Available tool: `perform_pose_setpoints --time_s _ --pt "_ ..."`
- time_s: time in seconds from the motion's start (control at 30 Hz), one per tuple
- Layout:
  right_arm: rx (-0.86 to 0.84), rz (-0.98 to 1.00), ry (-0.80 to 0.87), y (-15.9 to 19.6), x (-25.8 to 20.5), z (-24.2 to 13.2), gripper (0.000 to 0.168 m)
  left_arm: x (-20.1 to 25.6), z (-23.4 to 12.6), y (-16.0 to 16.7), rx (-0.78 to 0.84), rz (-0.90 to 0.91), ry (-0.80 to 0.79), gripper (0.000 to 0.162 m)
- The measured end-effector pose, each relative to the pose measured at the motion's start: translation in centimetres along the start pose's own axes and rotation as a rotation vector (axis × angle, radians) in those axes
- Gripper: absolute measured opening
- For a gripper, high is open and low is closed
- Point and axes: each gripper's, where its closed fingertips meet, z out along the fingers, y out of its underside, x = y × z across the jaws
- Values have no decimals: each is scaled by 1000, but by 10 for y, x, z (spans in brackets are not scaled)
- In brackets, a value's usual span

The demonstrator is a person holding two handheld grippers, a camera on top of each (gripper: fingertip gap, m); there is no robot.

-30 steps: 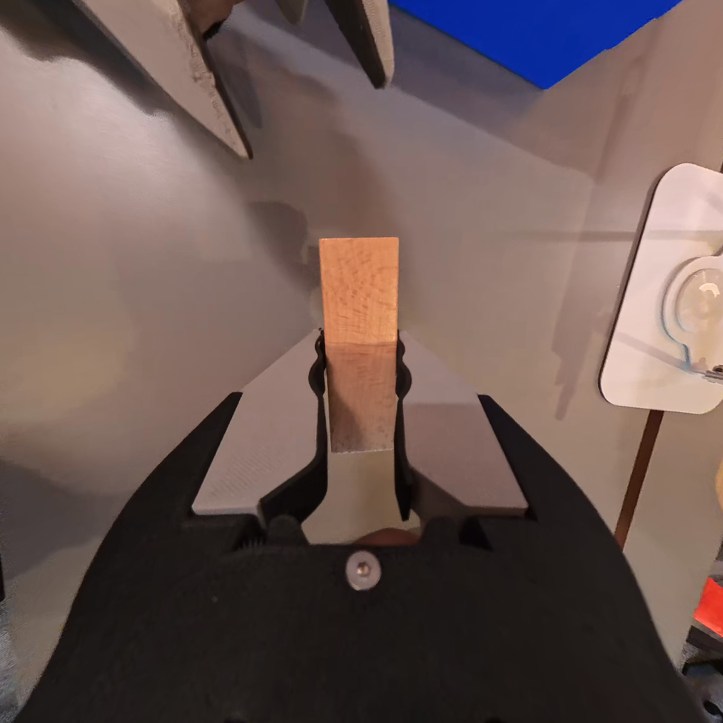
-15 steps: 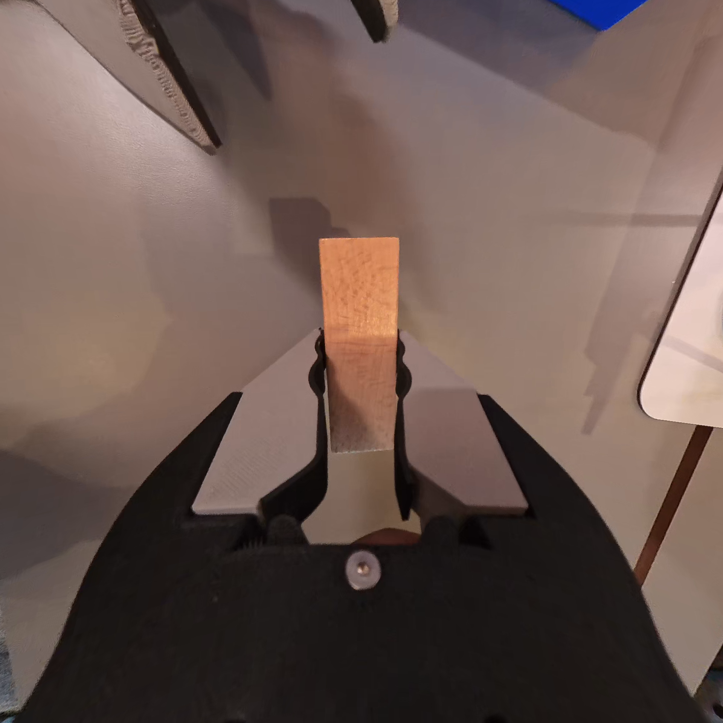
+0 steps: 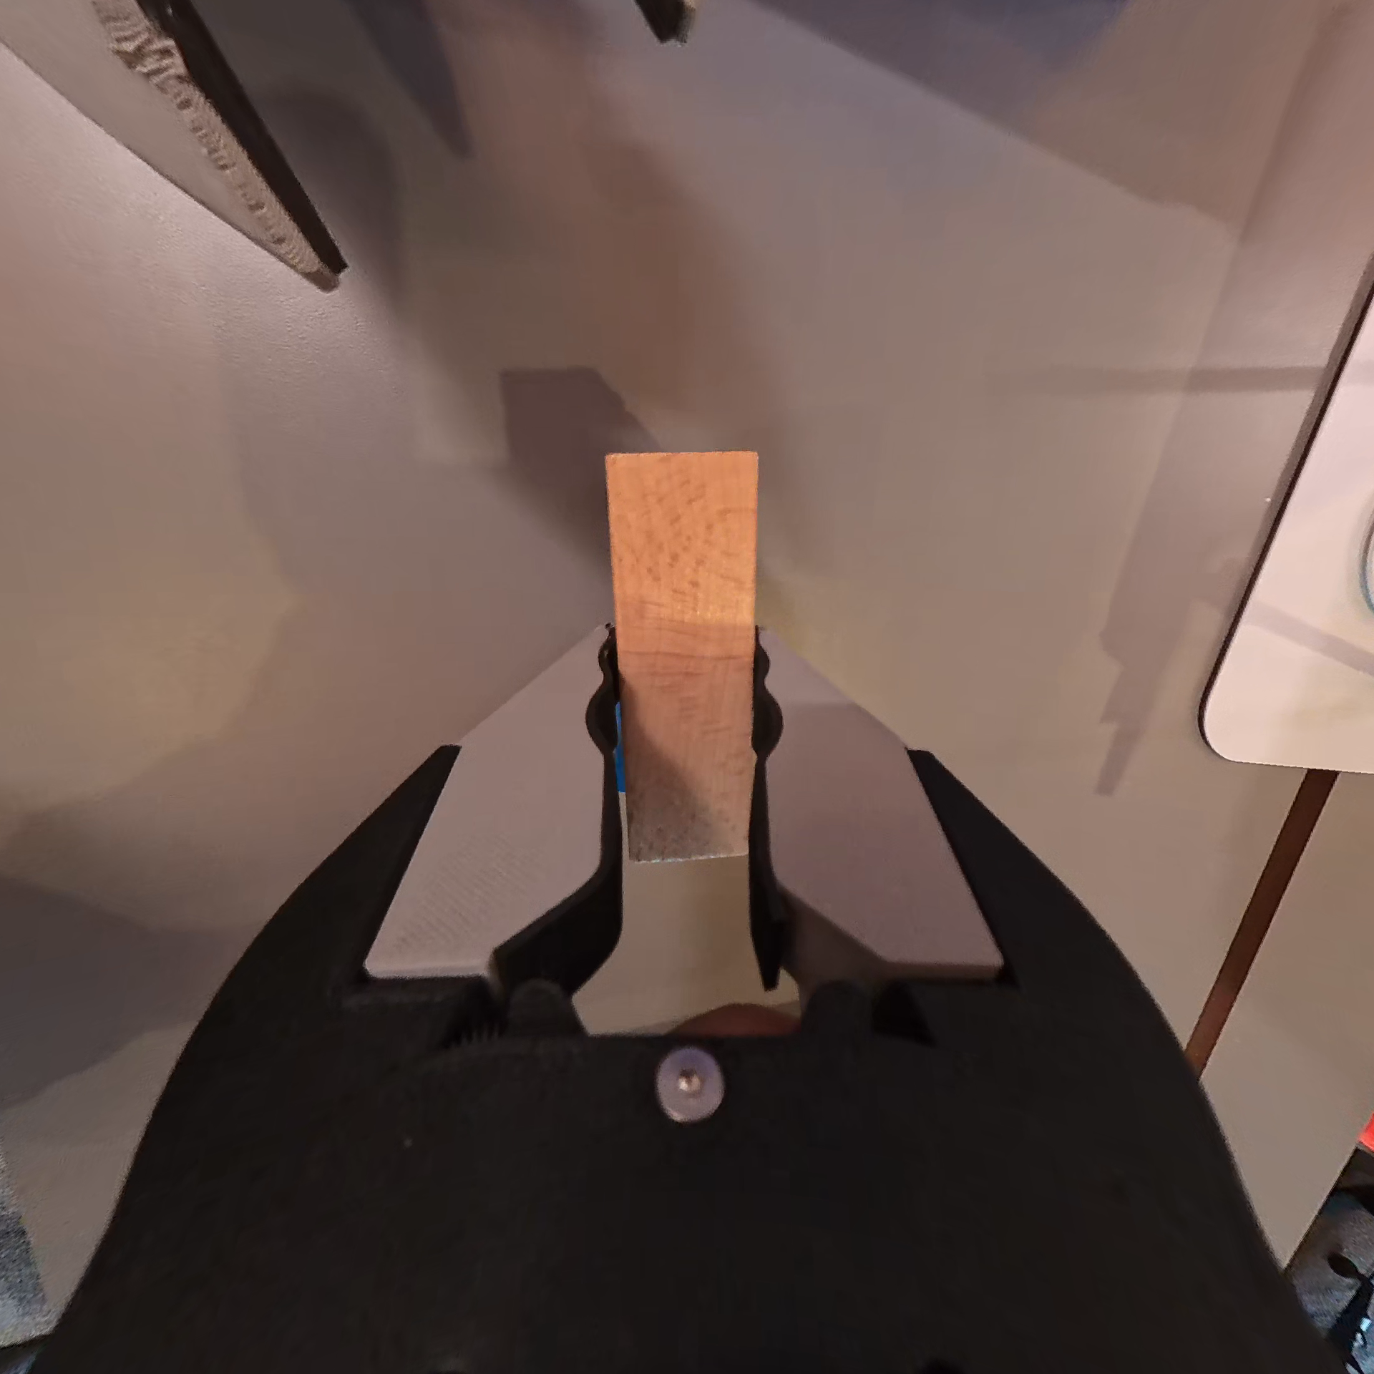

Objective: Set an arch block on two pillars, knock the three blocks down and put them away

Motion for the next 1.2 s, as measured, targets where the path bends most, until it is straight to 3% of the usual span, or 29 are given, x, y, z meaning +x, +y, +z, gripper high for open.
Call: perform_pose_setpoints --time_s 0.97,1.2 --pt "-5 28 -14 2 -1 6 31 -2 0 1 -2 -9 -2 38" --pt "37 54 -6 0 1 0 48 -4 0 2 -5 -18 -10 40"
